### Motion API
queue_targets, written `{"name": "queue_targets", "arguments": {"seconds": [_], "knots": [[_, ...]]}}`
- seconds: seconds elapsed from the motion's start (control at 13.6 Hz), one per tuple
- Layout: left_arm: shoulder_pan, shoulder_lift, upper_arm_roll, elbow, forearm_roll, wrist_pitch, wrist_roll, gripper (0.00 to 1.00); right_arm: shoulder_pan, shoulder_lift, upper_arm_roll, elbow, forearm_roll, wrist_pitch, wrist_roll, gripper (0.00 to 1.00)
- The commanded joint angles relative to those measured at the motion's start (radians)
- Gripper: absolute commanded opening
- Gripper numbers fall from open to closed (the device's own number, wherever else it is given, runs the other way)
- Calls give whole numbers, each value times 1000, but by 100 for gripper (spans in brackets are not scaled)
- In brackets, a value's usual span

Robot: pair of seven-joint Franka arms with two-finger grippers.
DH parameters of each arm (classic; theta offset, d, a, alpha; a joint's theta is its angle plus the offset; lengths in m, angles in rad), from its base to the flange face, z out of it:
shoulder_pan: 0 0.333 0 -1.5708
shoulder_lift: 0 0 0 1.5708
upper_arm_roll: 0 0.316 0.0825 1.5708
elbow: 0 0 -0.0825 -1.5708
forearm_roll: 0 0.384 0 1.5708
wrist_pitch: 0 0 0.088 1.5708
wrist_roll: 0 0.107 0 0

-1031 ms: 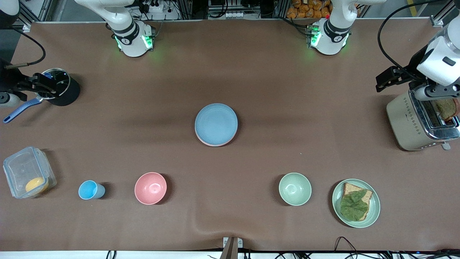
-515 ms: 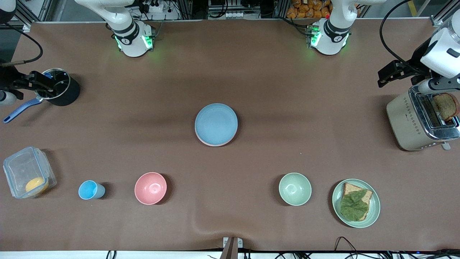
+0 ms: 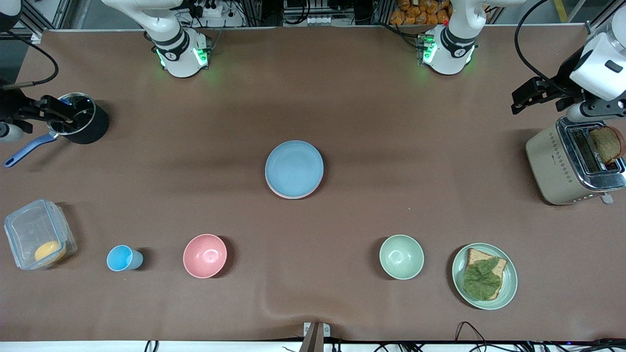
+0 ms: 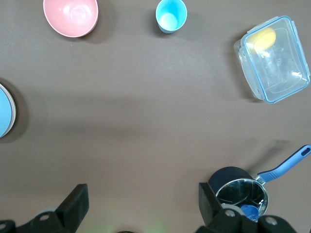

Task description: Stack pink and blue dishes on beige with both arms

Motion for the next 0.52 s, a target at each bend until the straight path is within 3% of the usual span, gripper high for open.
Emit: {"name": "queue_targets", "arguments": {"seconds": [0.0,0.44], "knots": [[-1,0,6,0,-24,18,-9,100,-14,9,16,25,-10,-19,15,100],[-5,15,6,8,-15,12,-58,100,-11,7,19,25,-10,-19,17,100]]}}
